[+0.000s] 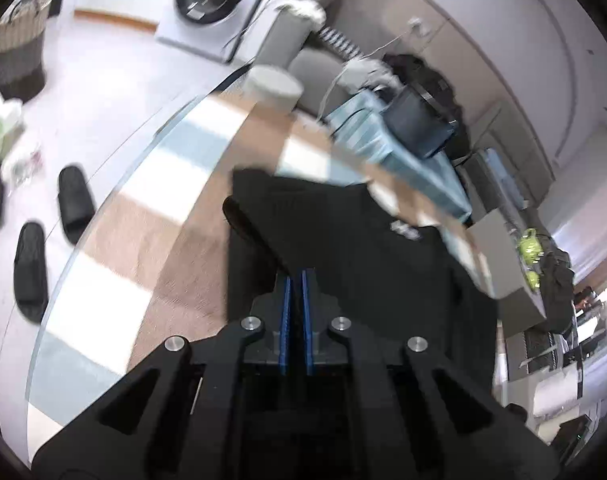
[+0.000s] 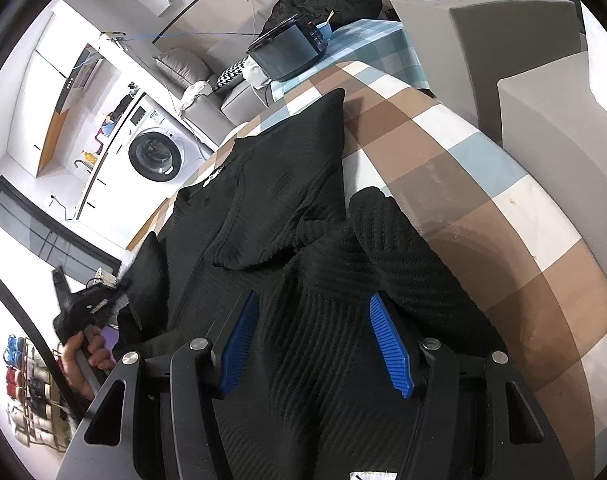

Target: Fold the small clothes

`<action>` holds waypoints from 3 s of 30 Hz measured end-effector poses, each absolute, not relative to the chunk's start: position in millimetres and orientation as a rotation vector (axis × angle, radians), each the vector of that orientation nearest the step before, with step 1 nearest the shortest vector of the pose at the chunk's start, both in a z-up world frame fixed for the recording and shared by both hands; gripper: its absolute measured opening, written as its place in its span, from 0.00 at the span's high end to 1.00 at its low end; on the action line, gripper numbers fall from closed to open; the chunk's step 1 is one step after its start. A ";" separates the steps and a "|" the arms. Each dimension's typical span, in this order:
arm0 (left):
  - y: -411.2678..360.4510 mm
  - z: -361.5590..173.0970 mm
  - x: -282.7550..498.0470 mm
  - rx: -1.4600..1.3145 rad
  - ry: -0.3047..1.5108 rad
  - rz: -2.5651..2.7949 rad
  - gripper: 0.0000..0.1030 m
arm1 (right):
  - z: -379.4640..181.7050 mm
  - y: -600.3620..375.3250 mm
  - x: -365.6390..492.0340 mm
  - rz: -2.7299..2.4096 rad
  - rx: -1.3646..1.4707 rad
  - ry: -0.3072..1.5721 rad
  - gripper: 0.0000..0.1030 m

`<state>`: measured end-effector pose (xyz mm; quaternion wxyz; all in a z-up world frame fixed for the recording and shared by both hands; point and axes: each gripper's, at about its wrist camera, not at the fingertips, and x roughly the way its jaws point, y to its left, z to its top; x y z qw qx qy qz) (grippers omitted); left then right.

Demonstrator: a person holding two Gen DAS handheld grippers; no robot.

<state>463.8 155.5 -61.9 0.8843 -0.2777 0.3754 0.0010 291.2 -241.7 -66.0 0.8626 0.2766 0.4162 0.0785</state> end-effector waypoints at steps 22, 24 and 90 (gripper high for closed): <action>121.5 -51.5 389.9 -0.235 0.856 -0.015 0.29 | -65.3 -236.0 286.4 0.192 0.583 0.876 0.37; 114.0 -59.5 387.5 -0.173 0.869 -0.024 0.29 | -64.1 -231.4 285.8 0.201 0.572 0.879 0.37; 140.2 -94.8 230.5 -0.334 0.963 0.114 0.35 | -87.4 -290.2 278.1 0.296 0.381 0.933 0.33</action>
